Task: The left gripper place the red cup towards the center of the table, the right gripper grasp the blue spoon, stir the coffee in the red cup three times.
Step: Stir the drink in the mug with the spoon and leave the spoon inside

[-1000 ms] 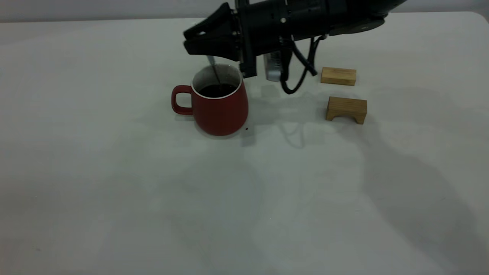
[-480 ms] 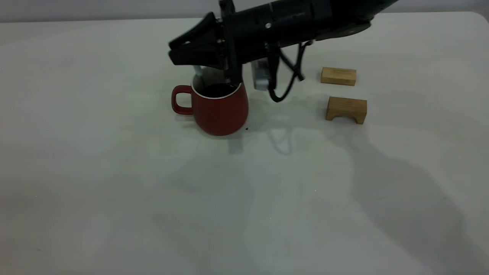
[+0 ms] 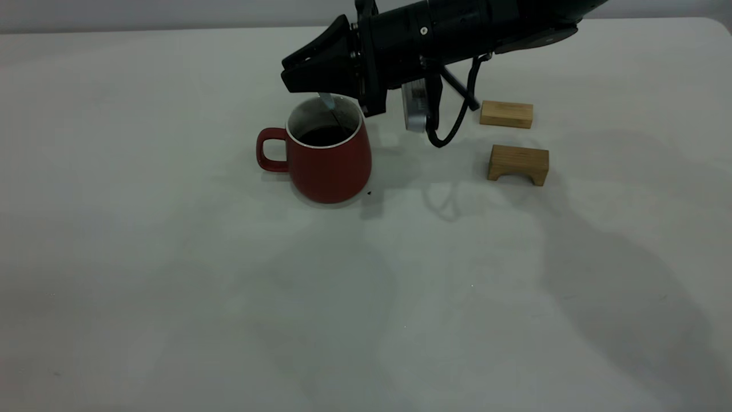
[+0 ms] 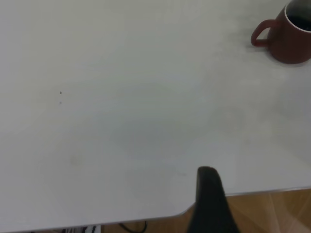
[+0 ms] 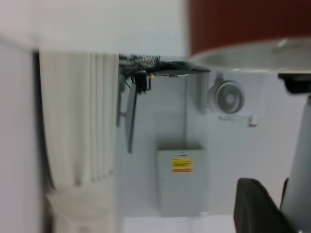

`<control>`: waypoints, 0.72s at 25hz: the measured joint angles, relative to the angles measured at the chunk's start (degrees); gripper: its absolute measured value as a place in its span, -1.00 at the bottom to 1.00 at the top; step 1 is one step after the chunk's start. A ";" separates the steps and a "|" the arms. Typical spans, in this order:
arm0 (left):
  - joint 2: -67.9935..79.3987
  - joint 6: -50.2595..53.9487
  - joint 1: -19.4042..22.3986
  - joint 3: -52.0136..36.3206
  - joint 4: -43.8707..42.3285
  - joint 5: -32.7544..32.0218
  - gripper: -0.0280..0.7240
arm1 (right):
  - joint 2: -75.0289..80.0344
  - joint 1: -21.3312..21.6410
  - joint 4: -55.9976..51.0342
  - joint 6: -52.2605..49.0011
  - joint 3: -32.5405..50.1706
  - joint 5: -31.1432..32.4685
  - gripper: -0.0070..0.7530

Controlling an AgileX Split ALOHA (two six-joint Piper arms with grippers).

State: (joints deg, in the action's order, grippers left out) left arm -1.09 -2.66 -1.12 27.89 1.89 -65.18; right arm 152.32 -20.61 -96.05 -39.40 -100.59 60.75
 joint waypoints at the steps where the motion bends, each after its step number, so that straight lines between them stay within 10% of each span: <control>1: 0.00 0.00 0.00 0.00 0.00 0.00 0.63 | 0.00 -0.22 0.31 -2.83 0.00 0.00 -0.64; 18: 0.00 -0.05 0.00 0.00 0.00 0.00 0.63 | 0.00 -0.31 -2.12 17.63 0.00 1.32 -0.64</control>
State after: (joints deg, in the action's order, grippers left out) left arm -1.09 -2.72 -1.12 27.89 1.89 -65.18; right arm 152.32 -20.92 -98.17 -21.77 -100.59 62.08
